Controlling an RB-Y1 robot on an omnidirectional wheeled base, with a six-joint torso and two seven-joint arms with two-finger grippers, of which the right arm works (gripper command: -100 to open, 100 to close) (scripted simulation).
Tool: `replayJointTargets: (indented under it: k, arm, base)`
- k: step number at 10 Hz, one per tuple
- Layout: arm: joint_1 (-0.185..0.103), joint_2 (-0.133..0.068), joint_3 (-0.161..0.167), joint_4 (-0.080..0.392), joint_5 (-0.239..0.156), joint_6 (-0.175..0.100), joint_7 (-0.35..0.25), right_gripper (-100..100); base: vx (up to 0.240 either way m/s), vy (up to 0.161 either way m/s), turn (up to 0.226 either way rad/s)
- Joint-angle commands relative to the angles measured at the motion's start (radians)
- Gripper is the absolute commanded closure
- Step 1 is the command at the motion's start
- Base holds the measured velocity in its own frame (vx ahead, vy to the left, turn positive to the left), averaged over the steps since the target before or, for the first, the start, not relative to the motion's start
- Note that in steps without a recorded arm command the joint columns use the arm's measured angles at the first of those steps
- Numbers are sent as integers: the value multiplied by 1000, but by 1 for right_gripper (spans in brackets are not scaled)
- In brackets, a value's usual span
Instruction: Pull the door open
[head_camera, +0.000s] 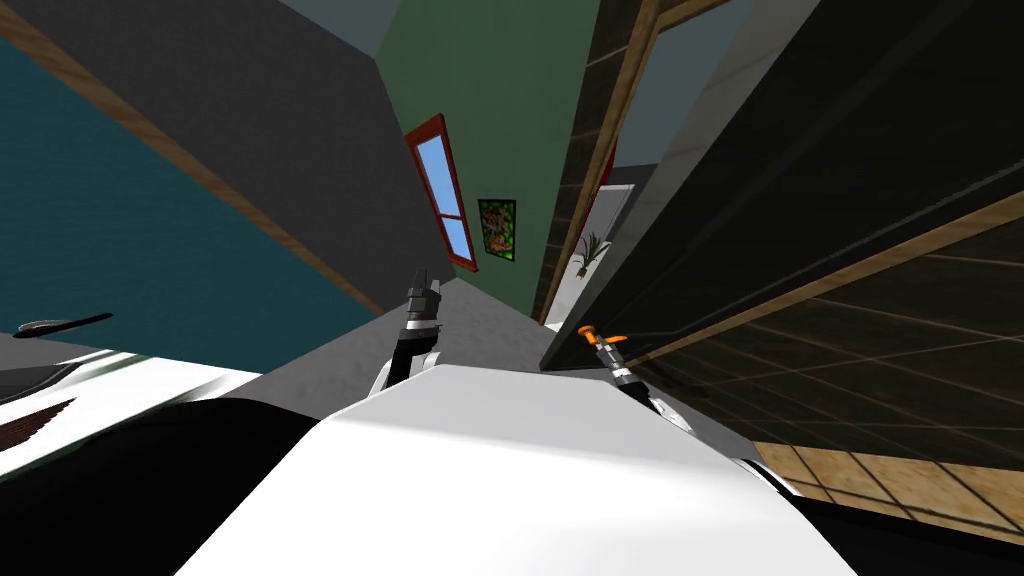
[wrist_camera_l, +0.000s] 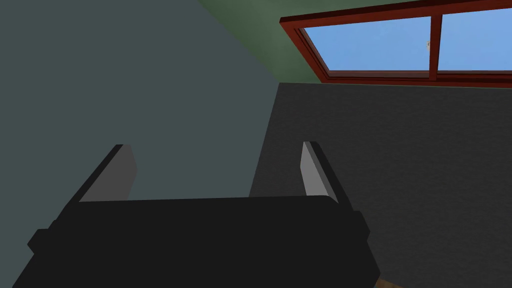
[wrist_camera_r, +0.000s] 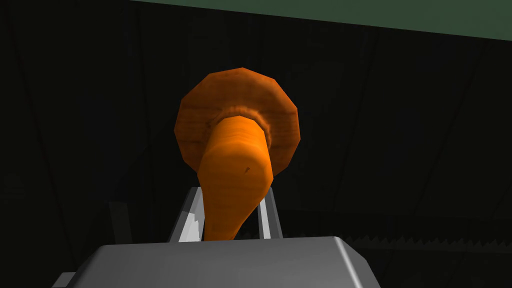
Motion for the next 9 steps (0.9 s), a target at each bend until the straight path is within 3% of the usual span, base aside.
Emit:
replayJointTargets:
  k: [1, 5, 6, 9]
  arm:
    - [-1, -8, -1, 27, 1, -30, -2, 100]
    - [26, -31, 0, 52, 4, -98, -16, 100]
    - [22, -23, 3, 45, 5, -86, -14, 100]
    - [27, -28, 3, 61, 7, -108, -17, 100]
  base:
    - [-141, -61, 112]
    - [-191, -95, 163]
    - [-100, -30, 24]
    - [-178, -84, 161]
